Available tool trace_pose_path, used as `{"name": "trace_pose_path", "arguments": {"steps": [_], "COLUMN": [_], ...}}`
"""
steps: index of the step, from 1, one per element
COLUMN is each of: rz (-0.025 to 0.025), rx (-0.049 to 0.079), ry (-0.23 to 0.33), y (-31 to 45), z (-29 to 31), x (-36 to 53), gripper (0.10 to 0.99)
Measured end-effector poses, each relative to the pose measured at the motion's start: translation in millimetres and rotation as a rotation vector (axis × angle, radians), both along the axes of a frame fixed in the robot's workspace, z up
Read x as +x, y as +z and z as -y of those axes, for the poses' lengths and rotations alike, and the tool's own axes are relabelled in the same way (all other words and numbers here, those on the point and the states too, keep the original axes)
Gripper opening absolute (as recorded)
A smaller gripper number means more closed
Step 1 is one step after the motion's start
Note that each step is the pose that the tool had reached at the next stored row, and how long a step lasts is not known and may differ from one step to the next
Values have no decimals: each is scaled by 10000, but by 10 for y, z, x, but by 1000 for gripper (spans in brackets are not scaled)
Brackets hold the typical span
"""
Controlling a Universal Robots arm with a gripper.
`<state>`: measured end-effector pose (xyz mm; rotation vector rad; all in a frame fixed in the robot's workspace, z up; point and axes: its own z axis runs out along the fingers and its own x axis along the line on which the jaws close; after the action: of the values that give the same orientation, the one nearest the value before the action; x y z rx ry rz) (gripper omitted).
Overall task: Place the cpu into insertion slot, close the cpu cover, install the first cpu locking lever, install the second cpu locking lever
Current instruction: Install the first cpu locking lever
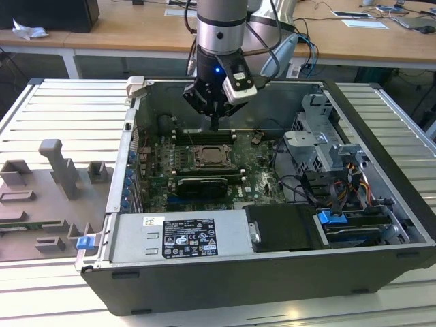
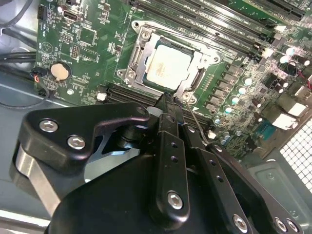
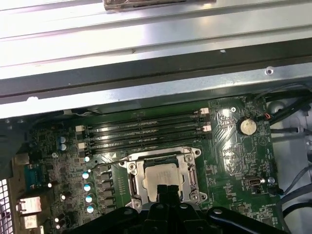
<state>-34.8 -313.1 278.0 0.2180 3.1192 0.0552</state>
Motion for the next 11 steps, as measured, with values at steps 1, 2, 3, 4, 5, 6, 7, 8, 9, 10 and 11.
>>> {"name": "trace_pose_path", "arguments": {"steps": [1, 2, 3, 4, 5, 6, 7, 8, 9, 10, 11], "rz": [0, 0, 0, 0, 0, 0, 0, 0, 1, 4, 6], "rx": [-1, 0, 0, 0, 0, 0, 1, 0, 2, 1, 0], "ry": [19, 42, 53, 57, 56, 57, 57, 57, 57, 57, 57], "y": [0, 0, 0, 0, 0, 0, 0, 0, -2, -4, -6], "z": [0, 0, 0, 0, 0, 0, 0, 0, 0, 1, 0], "x": [0, 0, 0, -7, -17, -22, -26, -30, -40, -49, -59], "gripper": [106, 106, 106, 106, 106, 106, 106, 106, 106, 106, 106]}}
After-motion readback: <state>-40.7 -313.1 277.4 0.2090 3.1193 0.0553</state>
